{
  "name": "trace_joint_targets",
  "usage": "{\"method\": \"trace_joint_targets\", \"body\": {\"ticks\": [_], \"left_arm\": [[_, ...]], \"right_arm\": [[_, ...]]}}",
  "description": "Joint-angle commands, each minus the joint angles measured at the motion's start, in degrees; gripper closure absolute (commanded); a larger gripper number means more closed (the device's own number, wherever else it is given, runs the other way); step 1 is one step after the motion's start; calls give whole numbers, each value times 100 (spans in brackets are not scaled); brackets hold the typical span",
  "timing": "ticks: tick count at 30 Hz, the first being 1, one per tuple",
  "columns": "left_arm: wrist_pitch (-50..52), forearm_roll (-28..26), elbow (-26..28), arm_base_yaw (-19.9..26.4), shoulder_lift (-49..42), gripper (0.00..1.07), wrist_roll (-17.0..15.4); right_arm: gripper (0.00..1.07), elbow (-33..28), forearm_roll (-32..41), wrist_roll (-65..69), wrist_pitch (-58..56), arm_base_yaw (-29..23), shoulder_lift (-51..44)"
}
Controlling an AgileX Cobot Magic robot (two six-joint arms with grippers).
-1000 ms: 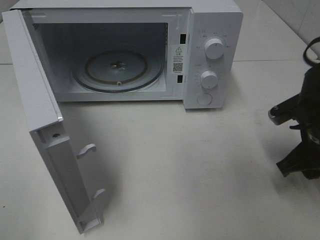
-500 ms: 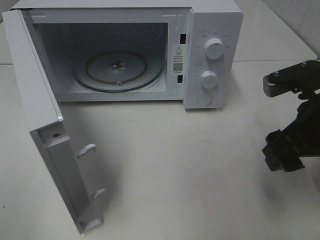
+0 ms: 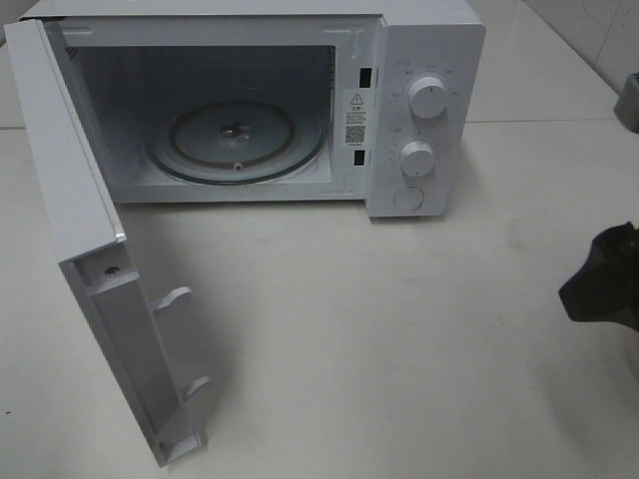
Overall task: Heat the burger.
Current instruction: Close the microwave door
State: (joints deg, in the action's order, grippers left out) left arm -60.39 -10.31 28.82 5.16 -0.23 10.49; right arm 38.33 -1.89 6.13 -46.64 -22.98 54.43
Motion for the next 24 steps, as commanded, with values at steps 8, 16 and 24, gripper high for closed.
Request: {"method": "trace_joint_targets", "body": {"ticks": [8,16,24], "left_arm": [[63,-6,-11,23,-120,9,-17],[63,-6,-11,23,-120,9,-17],[63,-6,-11,23,-120,9,-17]], "right_arm": [[31,-11,-46,-57,-1026,6,-1484],[31,-275,-103,-52,-1157,46,-3088],[31,-842,-80,-46,-1180,974,-4337]]}}
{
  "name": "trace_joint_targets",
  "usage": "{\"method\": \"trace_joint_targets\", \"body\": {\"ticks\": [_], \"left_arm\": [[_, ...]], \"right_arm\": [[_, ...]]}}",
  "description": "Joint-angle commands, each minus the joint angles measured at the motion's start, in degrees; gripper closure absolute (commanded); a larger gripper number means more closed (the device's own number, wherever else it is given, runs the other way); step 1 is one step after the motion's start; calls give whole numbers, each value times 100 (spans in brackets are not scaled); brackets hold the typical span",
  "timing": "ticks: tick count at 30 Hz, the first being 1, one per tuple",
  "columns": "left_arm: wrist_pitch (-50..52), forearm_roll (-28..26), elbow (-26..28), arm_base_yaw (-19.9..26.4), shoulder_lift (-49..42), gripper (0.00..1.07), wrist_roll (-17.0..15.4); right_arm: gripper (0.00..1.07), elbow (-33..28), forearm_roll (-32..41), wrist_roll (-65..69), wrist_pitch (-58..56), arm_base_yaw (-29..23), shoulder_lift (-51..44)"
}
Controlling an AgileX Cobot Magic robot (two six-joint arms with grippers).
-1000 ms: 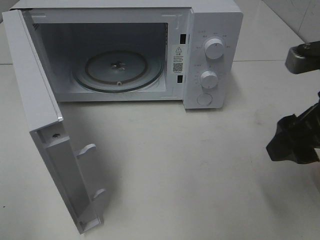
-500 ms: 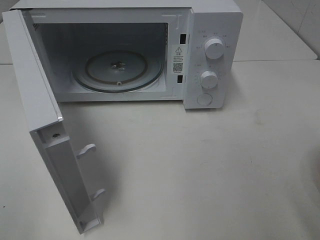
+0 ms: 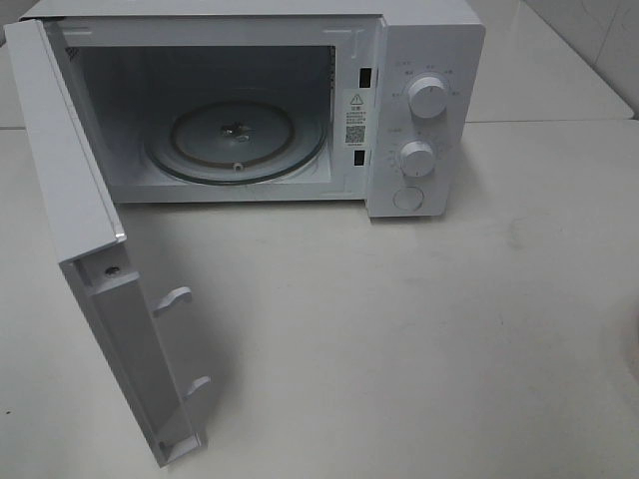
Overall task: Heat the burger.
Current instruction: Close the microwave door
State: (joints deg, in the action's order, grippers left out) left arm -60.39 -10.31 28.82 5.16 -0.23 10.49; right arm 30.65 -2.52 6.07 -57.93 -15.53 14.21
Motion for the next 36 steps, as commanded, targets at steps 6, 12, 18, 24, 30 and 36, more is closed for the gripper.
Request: {"method": "trace_joint_targets", "body": {"ticks": [6,12,18,24,30,36], "left_arm": [[63,-6,-11,23,-120,9,-17],[63,-6,-11,23,-120,9,-17],[63,-6,-11,23,-109,9,-17],[63,-11,-11,23,-120,9,-17],[63,-11,-11,23,-120,9,-17],[63,-11,-11,23,-120,9,-17]], "right_arm": [[31,-160,-23,-46,-160,413,-728],[31,-155,-17,-69,-155,854,-1484],[31,-155,-17,-80,-155,1020,-1604],[31,-155,-17,-74,-155,1020,-1604],[31,-155,-17,-74,-155,1020,-1604],[31,-155,-17,-69,-155,1020,-1604]]}}
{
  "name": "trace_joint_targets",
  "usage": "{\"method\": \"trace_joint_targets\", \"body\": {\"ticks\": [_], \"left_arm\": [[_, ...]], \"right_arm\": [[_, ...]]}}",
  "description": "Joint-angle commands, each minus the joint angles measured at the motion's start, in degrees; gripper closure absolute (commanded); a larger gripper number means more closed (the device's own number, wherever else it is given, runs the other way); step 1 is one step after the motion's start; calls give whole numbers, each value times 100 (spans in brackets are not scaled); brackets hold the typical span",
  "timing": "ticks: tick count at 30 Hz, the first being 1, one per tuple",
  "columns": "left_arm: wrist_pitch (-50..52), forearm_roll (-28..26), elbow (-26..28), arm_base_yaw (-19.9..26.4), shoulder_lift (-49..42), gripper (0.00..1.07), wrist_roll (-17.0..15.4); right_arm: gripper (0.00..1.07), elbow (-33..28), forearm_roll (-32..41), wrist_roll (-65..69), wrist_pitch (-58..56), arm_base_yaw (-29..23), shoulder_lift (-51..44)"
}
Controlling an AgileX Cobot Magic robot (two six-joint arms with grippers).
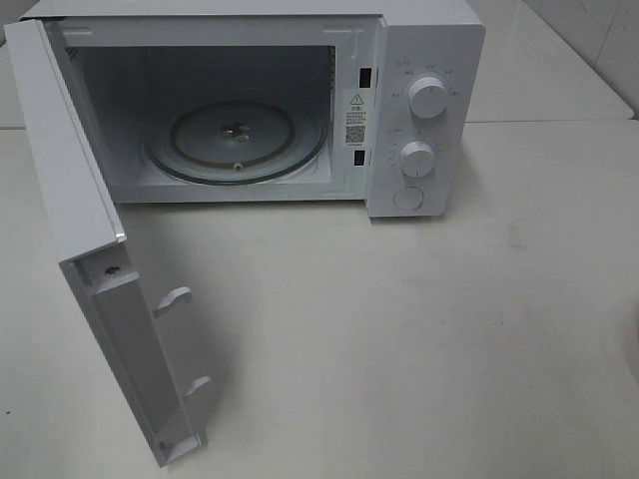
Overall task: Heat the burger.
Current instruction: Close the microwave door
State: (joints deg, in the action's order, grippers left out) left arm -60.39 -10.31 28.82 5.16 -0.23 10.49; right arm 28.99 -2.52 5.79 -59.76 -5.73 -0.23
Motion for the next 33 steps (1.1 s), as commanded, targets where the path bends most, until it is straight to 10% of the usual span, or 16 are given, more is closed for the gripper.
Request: {"method": "trace_joint_targets", "body": {"ticks": [1,33], "left_arm": [[63,-11,-11,23,-120,9,-17],[195,-195,80,23,103,9,-46]], "right_arm": [[31,11,-17,-40,29,40,-160],[31,11,-17,-40,29,40,-160]]}}
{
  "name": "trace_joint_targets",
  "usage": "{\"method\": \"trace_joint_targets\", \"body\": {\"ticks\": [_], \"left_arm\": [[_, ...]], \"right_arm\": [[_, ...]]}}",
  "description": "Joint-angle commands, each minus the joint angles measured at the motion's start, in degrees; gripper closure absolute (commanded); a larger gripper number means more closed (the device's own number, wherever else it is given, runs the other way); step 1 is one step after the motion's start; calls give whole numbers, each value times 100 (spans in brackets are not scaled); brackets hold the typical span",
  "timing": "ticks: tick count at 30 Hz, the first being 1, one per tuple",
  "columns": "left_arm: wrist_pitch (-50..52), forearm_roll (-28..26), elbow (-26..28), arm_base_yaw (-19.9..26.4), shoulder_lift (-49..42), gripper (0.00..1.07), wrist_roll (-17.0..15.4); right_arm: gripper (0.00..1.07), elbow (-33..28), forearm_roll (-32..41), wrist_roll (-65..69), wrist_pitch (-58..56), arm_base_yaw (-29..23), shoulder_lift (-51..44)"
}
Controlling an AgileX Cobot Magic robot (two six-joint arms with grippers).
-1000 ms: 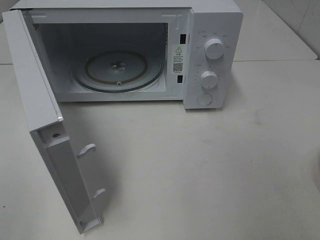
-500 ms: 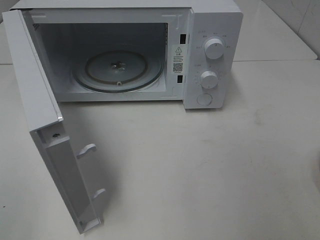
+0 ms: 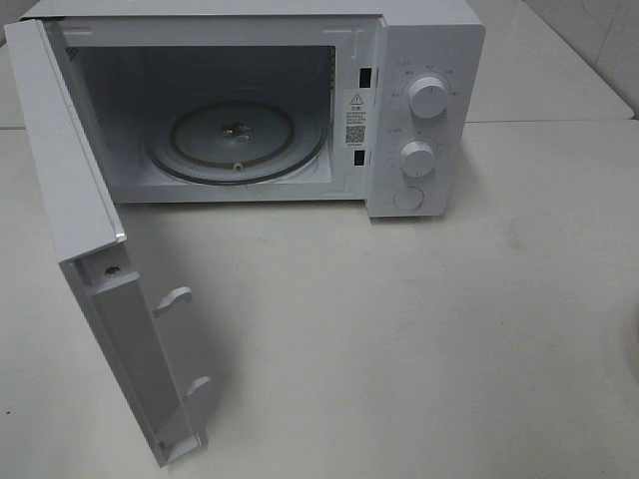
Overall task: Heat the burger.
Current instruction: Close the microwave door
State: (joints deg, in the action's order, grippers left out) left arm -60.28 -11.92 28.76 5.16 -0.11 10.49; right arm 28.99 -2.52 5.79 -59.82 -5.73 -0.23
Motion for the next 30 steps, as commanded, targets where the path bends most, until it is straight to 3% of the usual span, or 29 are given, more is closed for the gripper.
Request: {"method": "trace_joint_targets", "body": {"ticks": [1,6,8,9,11,14,16,19,20,24,27,29,30], "left_arm": [[183,-34,86,23,92,9,-46],[476,-52,183,23,441,12,-40],[739,-40,149,23,739,23,-23],[739,-40,149,23,739,23,-23],[1146,-46,11,23,1192,47,-17],[1226,-46,-34,23,1318,52,-17],[1793,-46,-252,23,1851,77,-17],[1948,-46,-309,23,1971,86,-17],[2309,-63,-435,23,2263,104,-17],[3759,-97,-871,23,2813,107,6],[4102,-126,-951,23,2888,107,34],[5323,-172,-1346,23,3226,107,264],[5323,-172,-1346,23,3226,107,264]], "right_arm": [[31,11,-17,-40,34,40,-160],[31,11,-17,-40,34,40,-160],[31,11,-17,-40,34,40,-160],[31,11,-17,-40,34,40,-160],[31,11,-17,-40,34,40,-160],[31,11,-17,-40,34,40,-160],[31,11,-17,-40,34,40,-160],[31,11,-17,-40,34,40,-160],[31,11,-17,-40,34,40,-160],[31,11,-17,-40,34,40,-160],[31,11,-17,-40,34,40,-160],[31,11,-17,-40,34,40,-160],[31,11,-17,-40,34,40,-160]]}}
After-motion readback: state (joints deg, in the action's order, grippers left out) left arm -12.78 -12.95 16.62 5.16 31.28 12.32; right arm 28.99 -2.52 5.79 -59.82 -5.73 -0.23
